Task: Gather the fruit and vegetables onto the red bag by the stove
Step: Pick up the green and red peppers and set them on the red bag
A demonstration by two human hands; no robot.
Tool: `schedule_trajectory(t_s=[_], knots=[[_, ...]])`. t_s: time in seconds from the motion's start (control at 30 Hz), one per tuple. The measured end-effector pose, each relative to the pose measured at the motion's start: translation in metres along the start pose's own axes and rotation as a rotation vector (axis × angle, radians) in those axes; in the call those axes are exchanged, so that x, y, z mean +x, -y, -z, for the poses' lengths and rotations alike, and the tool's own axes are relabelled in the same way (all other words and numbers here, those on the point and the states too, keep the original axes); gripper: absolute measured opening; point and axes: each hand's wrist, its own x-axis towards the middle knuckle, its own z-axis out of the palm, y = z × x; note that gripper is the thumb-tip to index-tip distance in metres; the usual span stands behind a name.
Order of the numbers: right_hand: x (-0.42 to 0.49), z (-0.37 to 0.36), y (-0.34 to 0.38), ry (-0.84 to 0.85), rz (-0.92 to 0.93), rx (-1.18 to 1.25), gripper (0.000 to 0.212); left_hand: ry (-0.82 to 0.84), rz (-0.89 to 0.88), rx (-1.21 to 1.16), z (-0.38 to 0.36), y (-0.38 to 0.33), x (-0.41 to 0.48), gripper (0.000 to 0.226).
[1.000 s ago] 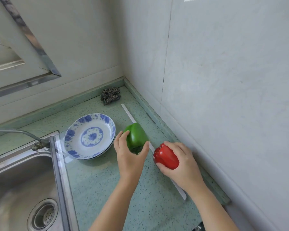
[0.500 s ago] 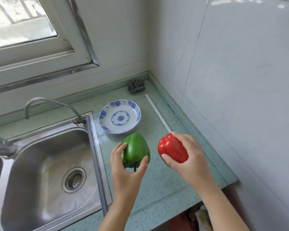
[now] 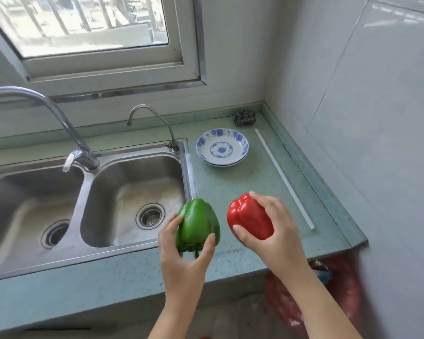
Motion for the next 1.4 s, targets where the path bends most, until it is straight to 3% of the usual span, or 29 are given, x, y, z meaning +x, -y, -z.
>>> schedule_trajectory(t_s=[0.8,1.4], knots=[[-0.227,-0.048,0.180,0.450,0.403,0.270,0.061,-0.540,-0.054,0.181,0.244,-0.026,-0.257,0.054],[-0.415,-0.132,0.346,0.967,0.771,0.509,0.059,-1.238,0.135,0.370,0.416,-0.037,-0.458,0.059]])
